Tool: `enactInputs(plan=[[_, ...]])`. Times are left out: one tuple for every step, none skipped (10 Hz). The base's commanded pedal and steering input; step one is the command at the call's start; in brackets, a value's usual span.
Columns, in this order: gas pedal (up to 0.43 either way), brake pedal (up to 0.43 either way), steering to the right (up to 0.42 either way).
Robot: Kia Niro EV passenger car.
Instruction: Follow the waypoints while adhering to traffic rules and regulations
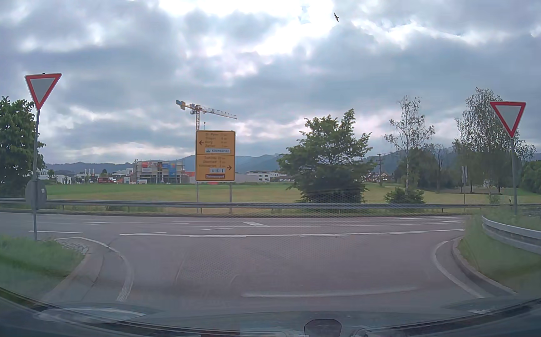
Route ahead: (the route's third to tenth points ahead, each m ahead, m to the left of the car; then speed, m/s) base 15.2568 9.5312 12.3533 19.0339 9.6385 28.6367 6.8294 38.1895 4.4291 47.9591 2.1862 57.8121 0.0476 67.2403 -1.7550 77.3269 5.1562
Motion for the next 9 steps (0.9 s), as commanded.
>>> enactInputs(plan=[[0.000, 0.244, -0.113], [0.000, 0.244, -0.133], [0.000, 0.250, -0.149], [0.000, 0.256, -0.168], [0.000, 0.256, -0.194], [0.000, 0.256, -0.219], [0.000, 0.256, -0.251], [0.000, 0.262, -0.274], [0.000, 0.256, -0.300]])
